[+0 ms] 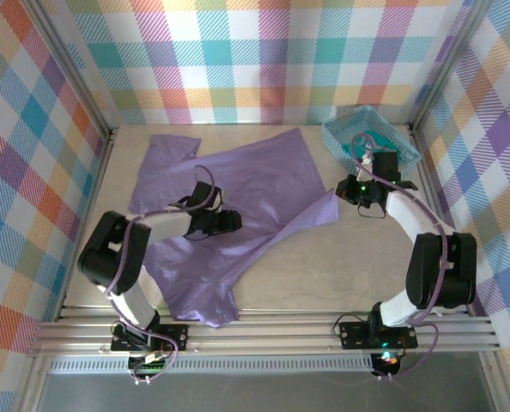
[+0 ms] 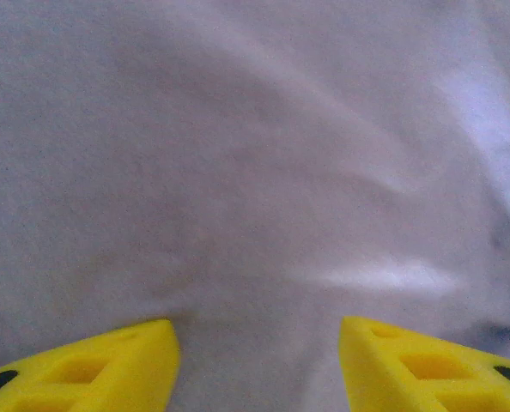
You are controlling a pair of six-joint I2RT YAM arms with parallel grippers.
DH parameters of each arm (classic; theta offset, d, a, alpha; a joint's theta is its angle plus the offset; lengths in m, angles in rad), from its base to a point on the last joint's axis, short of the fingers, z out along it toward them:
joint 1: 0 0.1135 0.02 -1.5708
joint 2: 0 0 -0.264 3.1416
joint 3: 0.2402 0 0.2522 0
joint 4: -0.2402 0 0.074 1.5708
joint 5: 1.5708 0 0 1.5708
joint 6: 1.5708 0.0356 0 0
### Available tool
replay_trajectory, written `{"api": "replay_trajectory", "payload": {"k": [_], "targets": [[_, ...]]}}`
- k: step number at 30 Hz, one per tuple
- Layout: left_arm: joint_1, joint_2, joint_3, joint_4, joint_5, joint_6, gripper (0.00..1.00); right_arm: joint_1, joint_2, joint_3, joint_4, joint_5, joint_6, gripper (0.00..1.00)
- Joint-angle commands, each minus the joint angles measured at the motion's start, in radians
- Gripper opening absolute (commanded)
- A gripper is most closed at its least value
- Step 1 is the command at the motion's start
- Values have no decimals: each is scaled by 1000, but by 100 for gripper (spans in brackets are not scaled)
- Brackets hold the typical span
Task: Fold the inside-out t-shirt
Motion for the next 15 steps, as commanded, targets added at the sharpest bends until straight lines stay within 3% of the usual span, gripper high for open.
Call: {"api": "replay_trajectory", "payload": {"k": [1, 9, 15], "targets": [[30, 118, 111, -32, -47, -32, 55, -5, 9, 27, 30, 24, -6, 0], [37, 382, 494, -154, -43, 18, 56, -5, 64, 94, -2, 165, -29, 0], [37, 436, 724, -274, -46, 84, 57, -7, 120, 173, -25, 187, -39, 0]]}}
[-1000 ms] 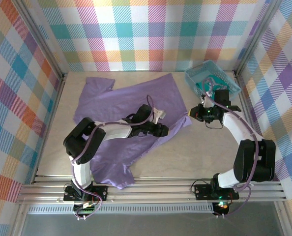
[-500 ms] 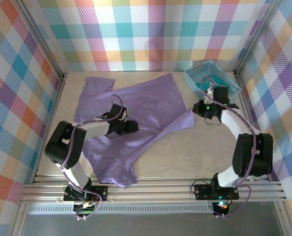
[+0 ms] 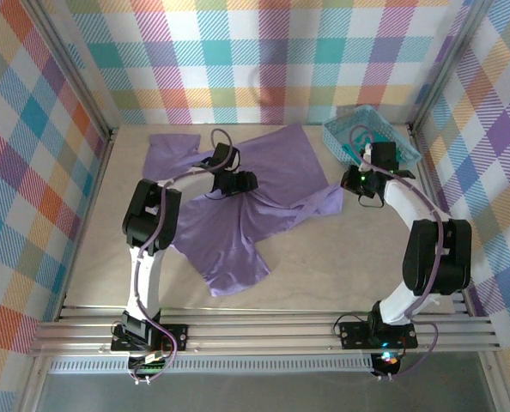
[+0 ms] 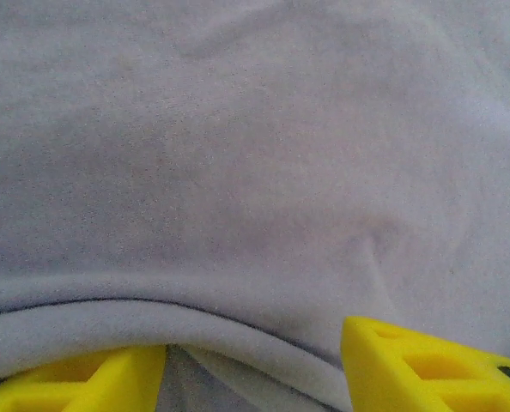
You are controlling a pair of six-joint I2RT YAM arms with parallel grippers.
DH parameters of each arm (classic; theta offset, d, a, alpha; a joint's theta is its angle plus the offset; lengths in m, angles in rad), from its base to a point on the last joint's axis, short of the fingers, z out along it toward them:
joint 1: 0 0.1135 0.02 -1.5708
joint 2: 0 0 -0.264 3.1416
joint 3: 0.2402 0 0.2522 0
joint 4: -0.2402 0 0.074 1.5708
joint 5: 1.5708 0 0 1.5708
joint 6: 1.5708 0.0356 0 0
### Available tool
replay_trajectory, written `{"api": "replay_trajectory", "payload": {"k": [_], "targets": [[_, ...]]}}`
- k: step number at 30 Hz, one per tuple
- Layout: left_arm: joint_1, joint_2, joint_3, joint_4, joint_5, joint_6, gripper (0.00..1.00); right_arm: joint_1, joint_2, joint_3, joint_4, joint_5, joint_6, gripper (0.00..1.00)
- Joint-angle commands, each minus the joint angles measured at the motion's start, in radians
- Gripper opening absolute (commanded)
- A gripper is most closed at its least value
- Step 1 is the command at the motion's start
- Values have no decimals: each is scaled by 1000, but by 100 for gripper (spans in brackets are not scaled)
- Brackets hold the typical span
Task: Fold the inside-out t-shirt
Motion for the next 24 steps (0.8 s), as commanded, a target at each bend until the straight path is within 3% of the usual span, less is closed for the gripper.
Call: {"api": "replay_trajectory", "payload": {"k": [1, 5, 10, 15, 19, 24], "targets": [[12, -30, 62, -111, -9, 63, 58, -7, 5, 38, -17, 7, -21, 0], [-8, -227, -102, -46, 12, 69, 62, -6, -26, 9, -23, -17, -25, 0], [-73, -570, -518, 54, -16, -2, 64, -3, -75, -33, -30, -62, -26, 0], [-138, -945, -839, -143, -141, -66, 64, 18, -106, -51, -49, -86, -41, 0], [-211, -1211, -993, -313, -144, -175, 64, 47, -115, -64, -53, -97, -49, 0], [-359, -1454, -1152, -348, -148, -353, 67, 73, -113, -85, -41, -99, -47, 0]]}}
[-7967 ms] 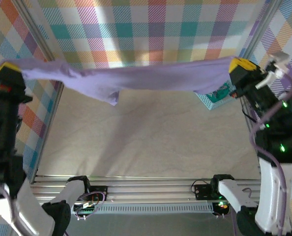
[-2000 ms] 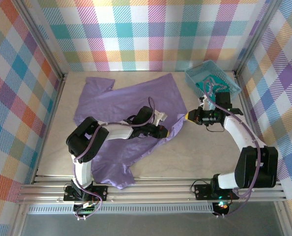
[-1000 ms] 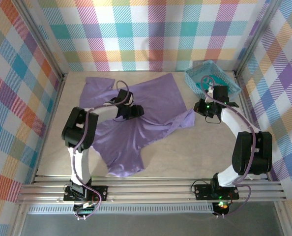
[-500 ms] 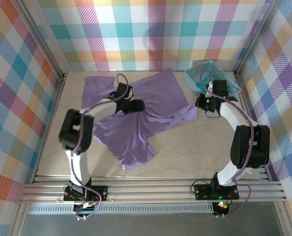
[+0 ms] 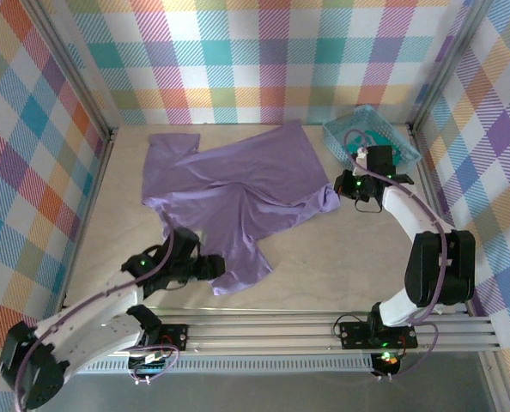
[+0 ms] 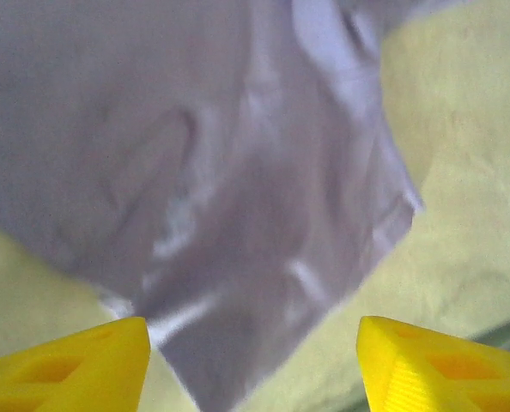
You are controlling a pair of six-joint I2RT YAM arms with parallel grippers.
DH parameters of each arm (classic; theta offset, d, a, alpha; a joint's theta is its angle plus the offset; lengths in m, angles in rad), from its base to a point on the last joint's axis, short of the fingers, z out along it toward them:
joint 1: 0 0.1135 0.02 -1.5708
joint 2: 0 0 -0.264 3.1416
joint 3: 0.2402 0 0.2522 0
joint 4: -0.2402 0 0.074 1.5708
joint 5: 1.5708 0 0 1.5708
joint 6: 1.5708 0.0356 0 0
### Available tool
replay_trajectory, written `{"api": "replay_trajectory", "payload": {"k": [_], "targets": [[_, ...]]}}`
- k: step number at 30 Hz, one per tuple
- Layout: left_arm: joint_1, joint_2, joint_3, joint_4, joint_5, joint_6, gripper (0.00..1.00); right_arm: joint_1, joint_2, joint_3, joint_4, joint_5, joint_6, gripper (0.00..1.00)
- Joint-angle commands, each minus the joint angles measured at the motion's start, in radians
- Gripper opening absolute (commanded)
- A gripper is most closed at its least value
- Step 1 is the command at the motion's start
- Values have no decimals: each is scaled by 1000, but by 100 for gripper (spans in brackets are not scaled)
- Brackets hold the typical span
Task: Fold the inside-out t-shirt
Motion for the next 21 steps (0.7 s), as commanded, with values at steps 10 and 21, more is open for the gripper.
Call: {"api": "replay_trajectory", "payload": {"k": [10, 21], "targets": [[-146, -5, -121, 40, 2, -97, 70, 16, -22, -9, -3, -37, -25, 0], [-169, 99, -133, 186, 24, -41, 68, 16, -23, -16, -10, -42, -31, 0]]}}
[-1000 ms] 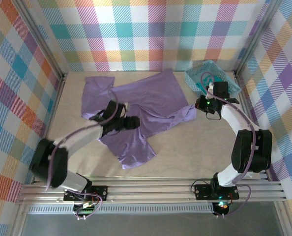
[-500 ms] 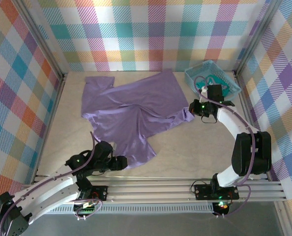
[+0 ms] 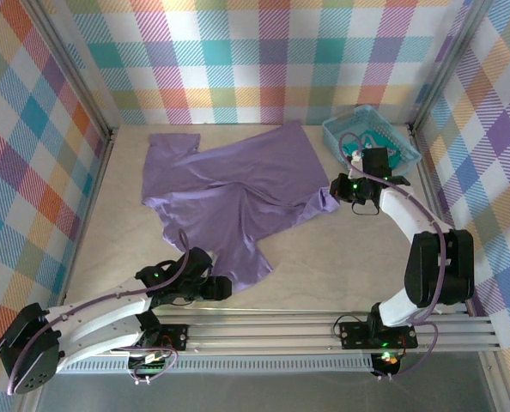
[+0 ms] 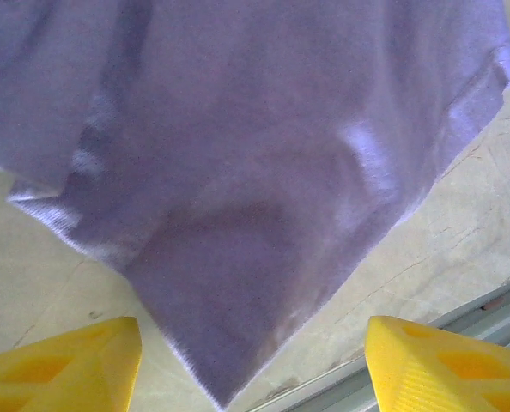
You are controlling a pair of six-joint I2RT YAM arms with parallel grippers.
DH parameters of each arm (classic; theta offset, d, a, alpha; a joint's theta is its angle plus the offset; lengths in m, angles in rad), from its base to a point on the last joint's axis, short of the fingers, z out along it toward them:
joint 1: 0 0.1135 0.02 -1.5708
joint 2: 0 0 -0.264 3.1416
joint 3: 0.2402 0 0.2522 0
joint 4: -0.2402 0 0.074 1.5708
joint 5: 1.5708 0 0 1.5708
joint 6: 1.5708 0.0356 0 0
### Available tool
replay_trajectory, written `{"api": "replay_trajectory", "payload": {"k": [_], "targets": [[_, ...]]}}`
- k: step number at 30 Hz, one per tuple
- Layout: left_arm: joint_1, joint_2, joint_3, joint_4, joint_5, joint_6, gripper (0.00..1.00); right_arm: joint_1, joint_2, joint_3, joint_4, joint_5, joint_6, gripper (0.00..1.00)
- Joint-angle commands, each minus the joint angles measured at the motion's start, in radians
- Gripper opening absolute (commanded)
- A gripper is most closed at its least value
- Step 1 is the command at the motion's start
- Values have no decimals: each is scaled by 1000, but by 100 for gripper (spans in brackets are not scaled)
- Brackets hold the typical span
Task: Fold the inside-out t-shirt
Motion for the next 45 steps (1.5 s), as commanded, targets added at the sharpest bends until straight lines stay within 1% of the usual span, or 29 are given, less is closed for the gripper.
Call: {"api": "replay_trajectory", "payload": {"k": [1, 5, 12, 15, 21, 28, 36, 40, 41, 42, 45], "targets": [[-17, 5, -15, 53, 15, 32, 68, 0, -21, -2, -8, -22, -18, 0], [-17, 14, -19, 57, 16, 43, 66, 1, -17, -2, -3, -27, -14, 0], [-23, 36, -22, 67, 34, 57, 65, 1, -13, -2, -3, -30, -16, 0], [-29, 33, -25, 67, 37, 64, 63, 0, -12, -4, -3, -30, -16, 0], [-33, 25, -29, 57, 32, 63, 54, 1, -9, -4, -1, -33, -14, 0], [-36, 18, -42, 55, 39, 51, 38, 1, -7, -4, -3, -31, -16, 0], [-39, 19, -72, 101, 32, 38, 27, 1, -2, -2, 0, -34, -14, 0], [-40, 19, -73, 106, 15, 43, 24, 1, -2, -3, 1, -36, -14, 0], [-39, 22, -72, 106, 13, 44, 24, 1, -2, -4, 0, -36, -13, 0], [-39, 23, -72, 143, 13, 44, 24, 1, -2, -4, -1, -36, -14, 0], [-40, 36, -71, 146, 11, 48, 27, 0, -3, -5, 0, -37, -14, 0]]}}
